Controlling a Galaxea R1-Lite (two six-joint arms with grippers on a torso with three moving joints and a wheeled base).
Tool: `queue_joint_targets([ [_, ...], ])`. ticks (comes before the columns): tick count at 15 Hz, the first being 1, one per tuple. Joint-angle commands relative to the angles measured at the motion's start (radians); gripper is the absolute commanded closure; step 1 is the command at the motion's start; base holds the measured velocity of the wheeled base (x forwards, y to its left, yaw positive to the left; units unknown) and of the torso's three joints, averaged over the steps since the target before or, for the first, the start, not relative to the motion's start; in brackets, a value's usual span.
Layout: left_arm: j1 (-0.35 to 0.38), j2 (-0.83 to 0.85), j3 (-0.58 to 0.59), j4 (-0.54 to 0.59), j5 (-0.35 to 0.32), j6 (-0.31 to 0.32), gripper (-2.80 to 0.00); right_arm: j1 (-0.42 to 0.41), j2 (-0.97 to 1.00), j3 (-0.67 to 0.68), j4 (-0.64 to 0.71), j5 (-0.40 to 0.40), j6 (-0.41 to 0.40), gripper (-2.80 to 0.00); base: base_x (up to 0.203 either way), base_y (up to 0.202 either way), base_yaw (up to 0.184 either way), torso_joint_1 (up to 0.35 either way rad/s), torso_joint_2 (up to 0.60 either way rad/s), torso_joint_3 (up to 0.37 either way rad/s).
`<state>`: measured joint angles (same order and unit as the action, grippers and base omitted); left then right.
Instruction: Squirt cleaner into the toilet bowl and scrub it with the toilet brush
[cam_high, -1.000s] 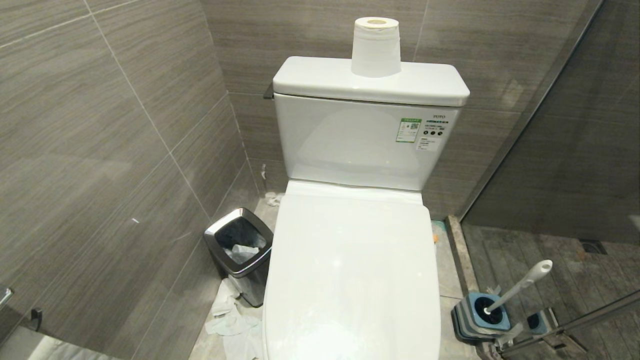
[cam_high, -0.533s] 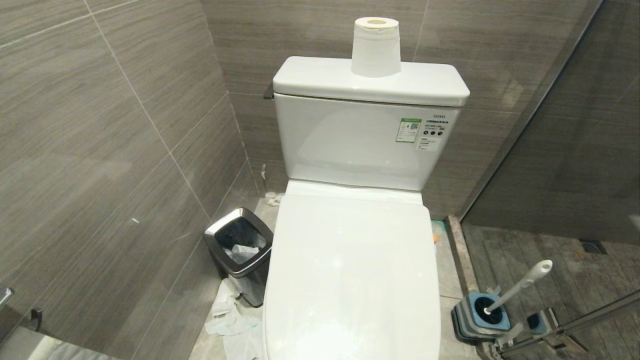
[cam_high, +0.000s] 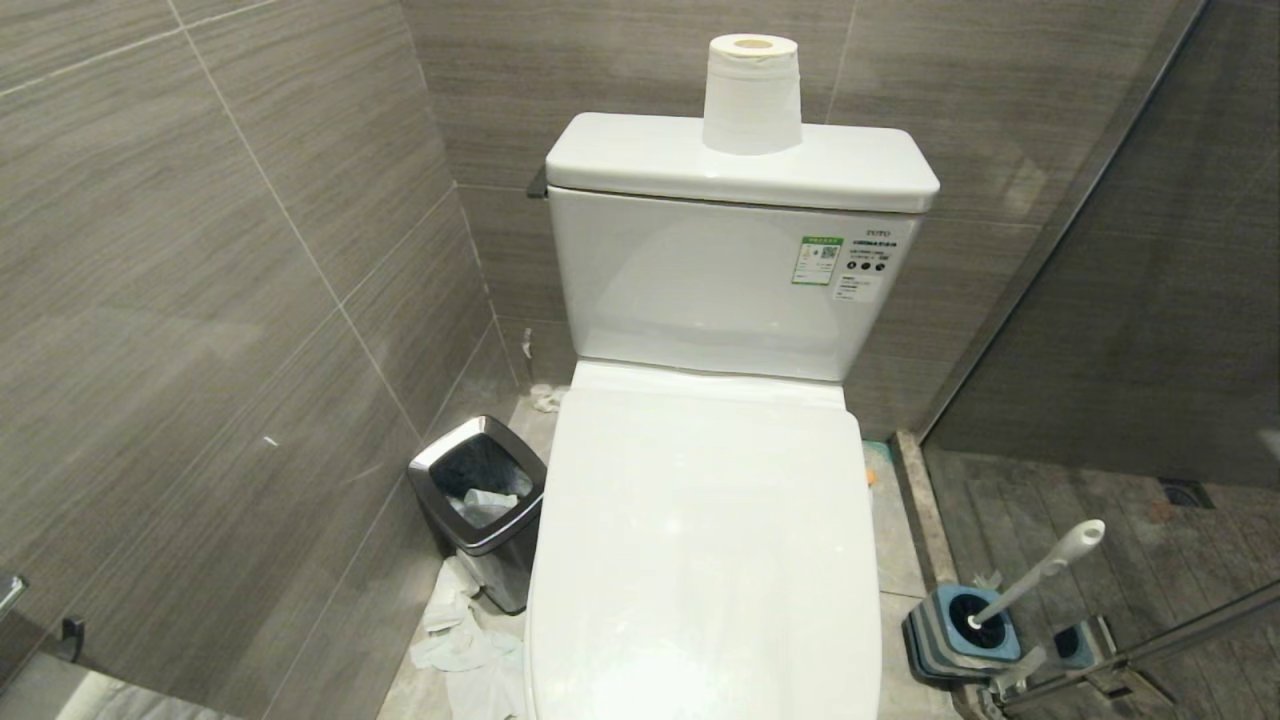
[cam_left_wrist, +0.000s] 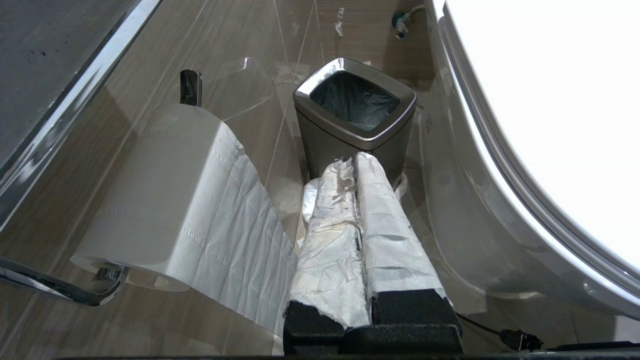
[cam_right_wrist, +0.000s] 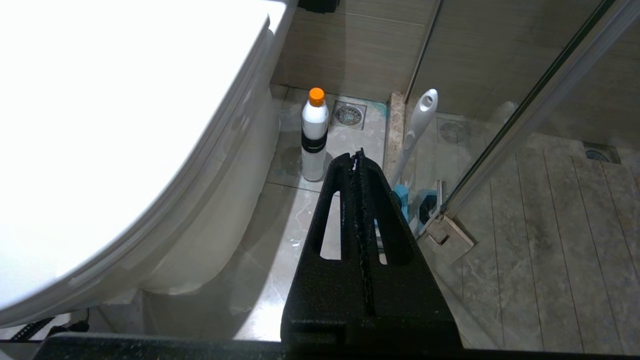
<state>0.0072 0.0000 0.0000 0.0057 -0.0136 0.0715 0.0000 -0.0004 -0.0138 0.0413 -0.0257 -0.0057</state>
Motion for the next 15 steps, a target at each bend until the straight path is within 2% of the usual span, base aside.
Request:
queue_joint_targets([
  [1,0.0,0.002,0.002,0.0,0.0,0.001,0.0,0.0,0.0,0.0,0.0,0.0,0.0,0.0,0.0,0.0,0.0,0.0,0.0,0.0],
  [15,0.0,0.002,0.002,0.0,0.0,0.001,0.0,0.0,0.0,0.0,0.0,0.0,0.0,0.0,0.0,0.0,0.0,0.0,0.0,0.0],
])
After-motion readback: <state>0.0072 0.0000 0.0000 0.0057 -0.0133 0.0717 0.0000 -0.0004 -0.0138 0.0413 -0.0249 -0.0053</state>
